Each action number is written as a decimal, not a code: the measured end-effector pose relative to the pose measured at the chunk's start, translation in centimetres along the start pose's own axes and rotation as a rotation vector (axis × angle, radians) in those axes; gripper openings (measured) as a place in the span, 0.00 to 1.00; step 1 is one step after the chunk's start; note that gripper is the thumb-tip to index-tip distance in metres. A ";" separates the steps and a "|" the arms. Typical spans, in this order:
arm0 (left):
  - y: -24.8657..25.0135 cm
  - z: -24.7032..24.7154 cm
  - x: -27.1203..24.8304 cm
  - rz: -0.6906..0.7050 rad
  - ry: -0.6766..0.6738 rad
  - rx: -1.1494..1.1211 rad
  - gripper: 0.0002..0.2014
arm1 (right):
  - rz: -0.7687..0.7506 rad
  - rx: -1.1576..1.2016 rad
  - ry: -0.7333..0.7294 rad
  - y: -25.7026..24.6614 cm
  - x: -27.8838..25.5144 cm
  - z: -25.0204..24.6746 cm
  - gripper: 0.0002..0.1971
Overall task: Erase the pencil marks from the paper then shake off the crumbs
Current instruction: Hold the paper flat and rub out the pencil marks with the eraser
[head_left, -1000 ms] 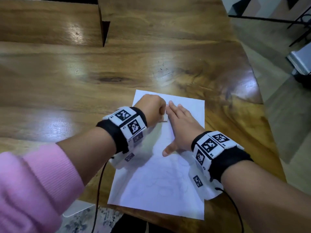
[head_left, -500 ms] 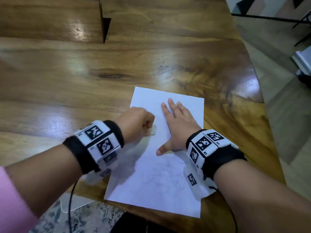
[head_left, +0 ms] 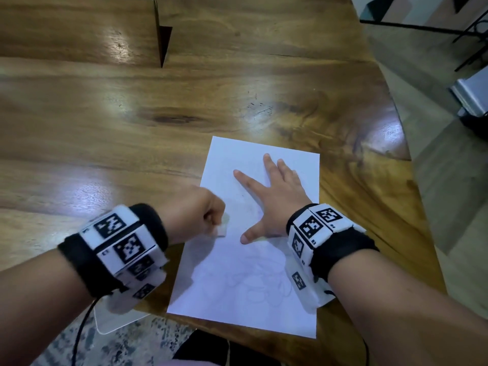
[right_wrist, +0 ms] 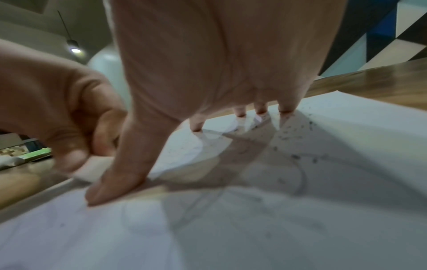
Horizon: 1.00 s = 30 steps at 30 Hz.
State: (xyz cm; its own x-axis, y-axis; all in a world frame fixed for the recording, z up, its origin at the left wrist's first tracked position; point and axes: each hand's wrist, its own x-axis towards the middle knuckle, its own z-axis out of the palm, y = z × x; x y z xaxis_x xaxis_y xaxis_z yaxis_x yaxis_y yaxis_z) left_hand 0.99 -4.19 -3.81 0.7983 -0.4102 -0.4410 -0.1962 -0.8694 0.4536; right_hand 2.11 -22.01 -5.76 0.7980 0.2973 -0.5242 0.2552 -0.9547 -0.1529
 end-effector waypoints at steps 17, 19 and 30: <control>-0.4 -1.0 1.8 -0.057 0.303 -0.078 0.02 | 0.007 0.012 0.001 0.0 0.2 0.1 0.62; -0.8 -0.5 0.7 -0.057 0.269 -0.086 0.08 | 0.006 0.001 0.000 0.0 0.2 0.0 0.62; 0.8 -1.0 2.9 -0.017 0.274 -0.122 0.05 | 0.006 -0.038 0.002 0.0 0.3 0.3 0.65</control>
State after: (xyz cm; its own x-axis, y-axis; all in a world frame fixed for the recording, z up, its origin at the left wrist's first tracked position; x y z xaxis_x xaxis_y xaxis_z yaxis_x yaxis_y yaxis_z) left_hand 3.74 -5.86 -3.95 0.9280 -0.2919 -0.2314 -0.1248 -0.8289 0.5453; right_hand 2.18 -21.92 -6.16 0.8006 0.2917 -0.5235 0.2710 -0.9553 -0.1179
